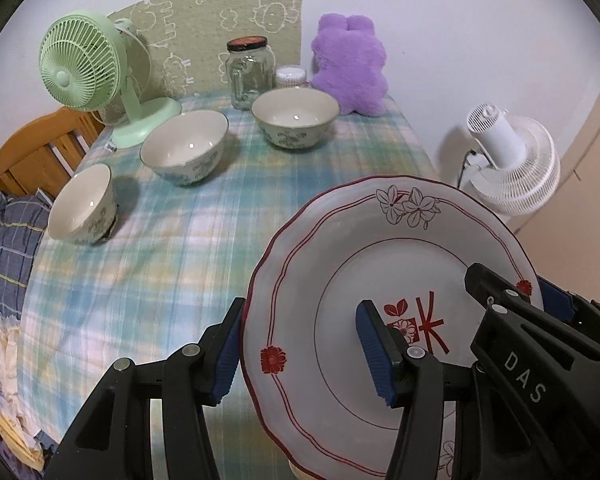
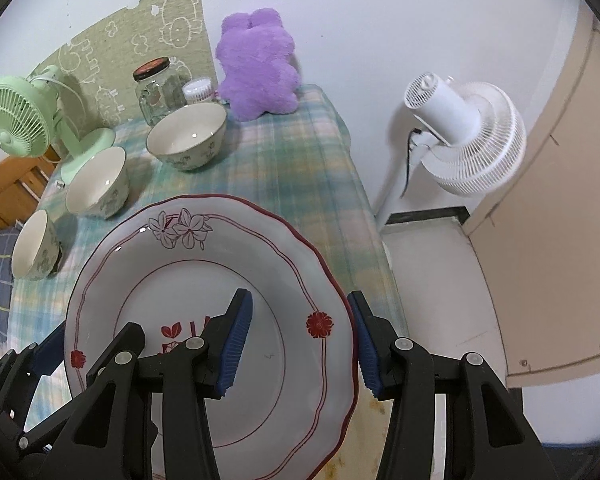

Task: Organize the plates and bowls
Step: 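Lift the red-rimmed plate with the left gripper toward the yellow-flower plate stack, then lower the red-rimmed plate onto the yellow-flower plates with the left gripper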

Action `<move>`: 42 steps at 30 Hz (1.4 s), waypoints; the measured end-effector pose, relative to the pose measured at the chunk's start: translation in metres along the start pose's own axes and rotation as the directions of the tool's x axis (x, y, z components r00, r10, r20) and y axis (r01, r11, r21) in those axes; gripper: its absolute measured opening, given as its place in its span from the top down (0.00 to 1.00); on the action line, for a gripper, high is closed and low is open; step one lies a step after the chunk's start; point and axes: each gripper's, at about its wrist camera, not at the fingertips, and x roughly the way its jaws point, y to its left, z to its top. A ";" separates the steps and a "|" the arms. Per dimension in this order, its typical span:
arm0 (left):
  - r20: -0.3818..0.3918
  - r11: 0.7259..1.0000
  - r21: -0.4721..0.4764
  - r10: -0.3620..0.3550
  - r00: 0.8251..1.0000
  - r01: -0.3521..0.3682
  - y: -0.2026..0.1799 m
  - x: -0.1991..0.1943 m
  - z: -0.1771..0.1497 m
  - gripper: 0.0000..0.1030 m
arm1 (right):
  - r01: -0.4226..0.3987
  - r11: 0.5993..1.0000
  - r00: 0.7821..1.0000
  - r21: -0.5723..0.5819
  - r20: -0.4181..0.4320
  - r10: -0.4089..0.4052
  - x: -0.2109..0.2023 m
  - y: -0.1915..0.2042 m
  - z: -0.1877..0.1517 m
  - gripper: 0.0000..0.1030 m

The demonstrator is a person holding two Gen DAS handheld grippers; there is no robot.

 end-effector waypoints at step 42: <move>-0.116 0.984 0.178 0.033 0.993 -0.012 -0.053 0.039 -0.071 0.47 | 0.111 0.990 0.978 0.091 -0.190 -0.092 0.044 -0.049 -0.085 0.49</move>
